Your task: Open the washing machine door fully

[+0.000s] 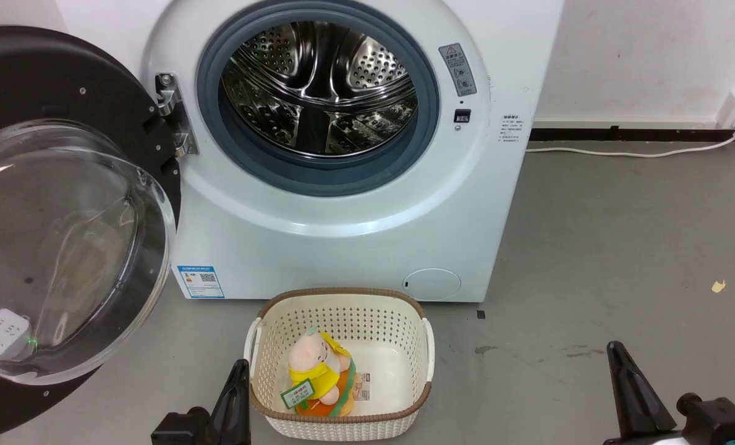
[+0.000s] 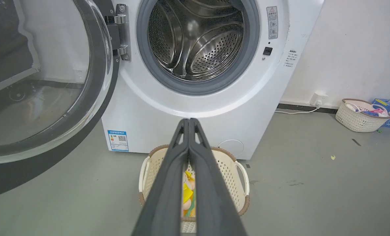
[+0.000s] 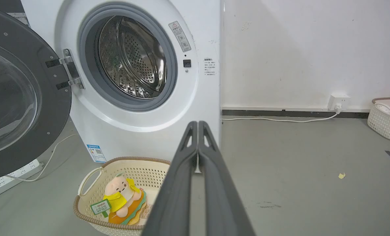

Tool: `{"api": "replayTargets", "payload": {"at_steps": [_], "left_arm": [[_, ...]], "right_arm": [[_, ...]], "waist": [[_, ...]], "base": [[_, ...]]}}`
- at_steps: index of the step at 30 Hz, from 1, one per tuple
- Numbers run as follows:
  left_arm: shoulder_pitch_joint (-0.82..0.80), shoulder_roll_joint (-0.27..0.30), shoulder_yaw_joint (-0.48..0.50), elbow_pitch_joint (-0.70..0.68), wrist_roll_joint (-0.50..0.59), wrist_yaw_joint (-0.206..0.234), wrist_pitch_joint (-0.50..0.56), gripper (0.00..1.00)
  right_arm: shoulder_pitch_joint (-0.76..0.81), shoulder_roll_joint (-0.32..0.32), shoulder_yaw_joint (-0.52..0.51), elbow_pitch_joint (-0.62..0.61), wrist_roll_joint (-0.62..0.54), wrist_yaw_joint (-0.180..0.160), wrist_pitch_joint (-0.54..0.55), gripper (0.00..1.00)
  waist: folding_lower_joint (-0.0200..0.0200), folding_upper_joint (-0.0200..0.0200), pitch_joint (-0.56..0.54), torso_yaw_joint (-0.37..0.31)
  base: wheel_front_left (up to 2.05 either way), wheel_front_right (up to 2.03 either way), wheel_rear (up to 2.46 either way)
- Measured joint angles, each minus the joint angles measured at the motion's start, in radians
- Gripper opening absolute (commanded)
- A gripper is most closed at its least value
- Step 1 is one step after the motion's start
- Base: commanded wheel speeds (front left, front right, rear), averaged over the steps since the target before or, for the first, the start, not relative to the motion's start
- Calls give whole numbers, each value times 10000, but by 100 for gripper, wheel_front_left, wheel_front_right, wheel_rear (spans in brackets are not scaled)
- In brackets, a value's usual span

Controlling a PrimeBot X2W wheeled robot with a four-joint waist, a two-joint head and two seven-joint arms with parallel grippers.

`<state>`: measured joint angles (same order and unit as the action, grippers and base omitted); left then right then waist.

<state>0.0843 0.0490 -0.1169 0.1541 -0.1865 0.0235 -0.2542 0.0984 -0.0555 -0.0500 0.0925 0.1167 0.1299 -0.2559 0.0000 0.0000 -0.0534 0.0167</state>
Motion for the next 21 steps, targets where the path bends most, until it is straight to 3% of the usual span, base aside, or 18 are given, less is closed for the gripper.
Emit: {"api": "replayTargets", "payload": {"at_steps": [21], "left_arm": [[-38,0,171,-234,267,-17,428,0]], "right_arm": [[-49,0,67,-98,-123,0,439,0]], "waist": [[1,0,92,-29]], "base": [[0,0,0]]}}
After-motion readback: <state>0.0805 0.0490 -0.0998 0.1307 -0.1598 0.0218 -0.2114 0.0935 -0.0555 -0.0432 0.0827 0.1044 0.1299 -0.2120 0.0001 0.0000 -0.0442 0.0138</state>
